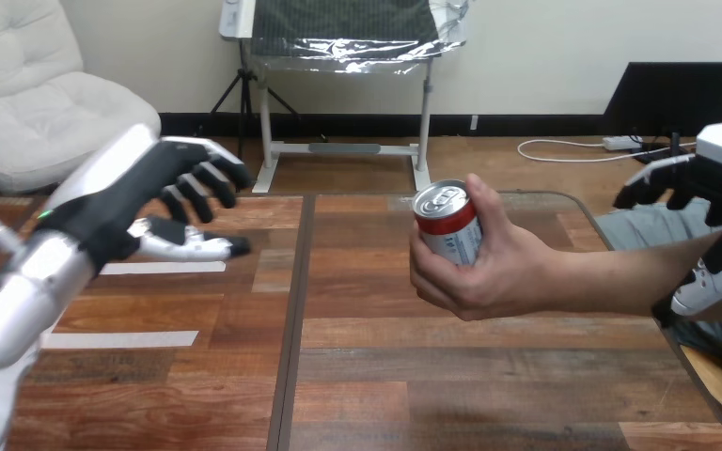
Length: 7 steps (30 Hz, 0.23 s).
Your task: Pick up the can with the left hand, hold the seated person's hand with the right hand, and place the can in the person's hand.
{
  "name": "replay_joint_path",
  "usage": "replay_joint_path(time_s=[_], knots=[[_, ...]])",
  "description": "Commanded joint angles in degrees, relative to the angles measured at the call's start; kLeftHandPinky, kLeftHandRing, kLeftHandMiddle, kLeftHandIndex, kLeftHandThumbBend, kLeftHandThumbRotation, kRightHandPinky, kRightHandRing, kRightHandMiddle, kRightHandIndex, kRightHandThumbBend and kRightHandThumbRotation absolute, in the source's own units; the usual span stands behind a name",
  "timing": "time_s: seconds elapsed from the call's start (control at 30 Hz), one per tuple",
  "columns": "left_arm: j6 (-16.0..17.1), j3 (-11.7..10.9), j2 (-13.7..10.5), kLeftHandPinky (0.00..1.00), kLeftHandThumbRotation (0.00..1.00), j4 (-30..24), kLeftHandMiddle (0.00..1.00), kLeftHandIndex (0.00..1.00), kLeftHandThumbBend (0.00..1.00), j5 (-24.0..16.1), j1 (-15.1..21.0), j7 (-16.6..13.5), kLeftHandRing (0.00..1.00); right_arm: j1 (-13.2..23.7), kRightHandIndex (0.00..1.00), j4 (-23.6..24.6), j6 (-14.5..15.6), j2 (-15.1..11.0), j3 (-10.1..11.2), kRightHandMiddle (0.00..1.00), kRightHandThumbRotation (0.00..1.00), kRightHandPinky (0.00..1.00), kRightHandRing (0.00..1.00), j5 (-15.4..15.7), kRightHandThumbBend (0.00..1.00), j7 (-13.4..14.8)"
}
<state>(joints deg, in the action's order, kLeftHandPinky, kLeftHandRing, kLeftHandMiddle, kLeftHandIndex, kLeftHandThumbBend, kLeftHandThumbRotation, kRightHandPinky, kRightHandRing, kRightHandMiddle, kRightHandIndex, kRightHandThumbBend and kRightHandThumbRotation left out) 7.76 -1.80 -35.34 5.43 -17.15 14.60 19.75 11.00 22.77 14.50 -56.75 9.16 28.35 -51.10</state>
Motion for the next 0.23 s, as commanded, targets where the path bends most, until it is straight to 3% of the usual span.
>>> replay_joint_path(time_s=[0.0, 0.2], knots=[[4.1, -1.0, 1.2, 0.48, 0.00, 0.2, 0.61, 0.64, 0.66, 2.3, 0.1, -2.1, 0.55, 0.6, 0.81, 4.1, 0.7, -1.7, 3.5, 0.84, 0.00, 0.67, 0.81, -0.9, 0.79, 0.6], [5.6, -2.6, 2.1, 0.48, 0.00, 0.5, 0.61, 0.63, 0.68, 4.5, -1.6, -3.4, 0.55, -0.4, 0.80, 6.6, 1.8, -1.2, 4.4, 0.84, 0.00, 0.67, 0.81, -1.5, 0.78, 0.7]])
